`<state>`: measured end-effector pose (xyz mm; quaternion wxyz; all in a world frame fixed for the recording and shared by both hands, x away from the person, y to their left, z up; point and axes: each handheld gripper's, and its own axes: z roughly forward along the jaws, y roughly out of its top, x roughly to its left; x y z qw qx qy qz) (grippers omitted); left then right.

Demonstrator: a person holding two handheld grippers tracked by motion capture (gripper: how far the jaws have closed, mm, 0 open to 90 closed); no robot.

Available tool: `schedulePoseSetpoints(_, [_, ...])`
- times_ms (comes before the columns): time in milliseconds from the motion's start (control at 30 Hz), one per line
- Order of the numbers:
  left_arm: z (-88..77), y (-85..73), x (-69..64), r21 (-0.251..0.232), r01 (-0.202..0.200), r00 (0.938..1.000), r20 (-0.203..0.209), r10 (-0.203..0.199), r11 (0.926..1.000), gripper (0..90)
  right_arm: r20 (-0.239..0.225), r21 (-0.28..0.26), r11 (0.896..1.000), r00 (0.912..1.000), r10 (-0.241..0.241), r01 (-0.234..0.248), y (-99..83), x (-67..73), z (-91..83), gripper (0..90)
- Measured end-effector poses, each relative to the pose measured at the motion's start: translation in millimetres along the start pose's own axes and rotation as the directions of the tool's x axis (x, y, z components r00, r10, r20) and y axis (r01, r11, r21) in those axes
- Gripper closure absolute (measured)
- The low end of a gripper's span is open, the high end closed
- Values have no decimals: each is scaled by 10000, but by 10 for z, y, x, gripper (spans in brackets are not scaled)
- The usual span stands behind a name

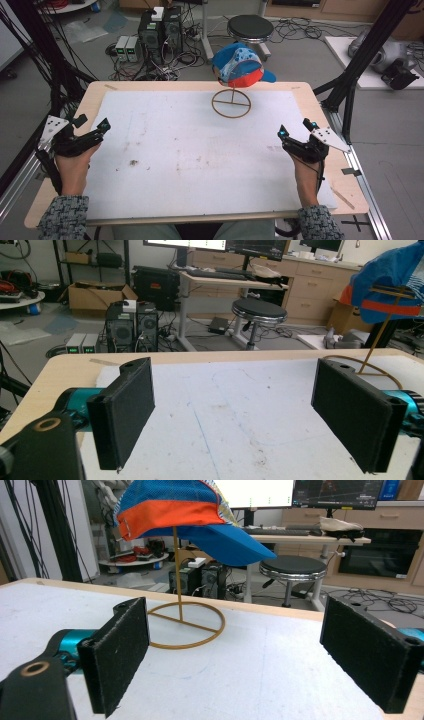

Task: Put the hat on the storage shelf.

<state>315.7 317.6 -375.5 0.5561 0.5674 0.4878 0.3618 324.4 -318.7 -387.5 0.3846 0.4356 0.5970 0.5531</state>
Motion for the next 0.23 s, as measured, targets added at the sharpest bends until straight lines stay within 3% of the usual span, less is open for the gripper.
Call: schedulePoseSetpoints(233, [6,-5,8,32,4,10000,-2,-4,10000,175,-2,-27,10000,10000,-28,28,-4,4,-8,116])
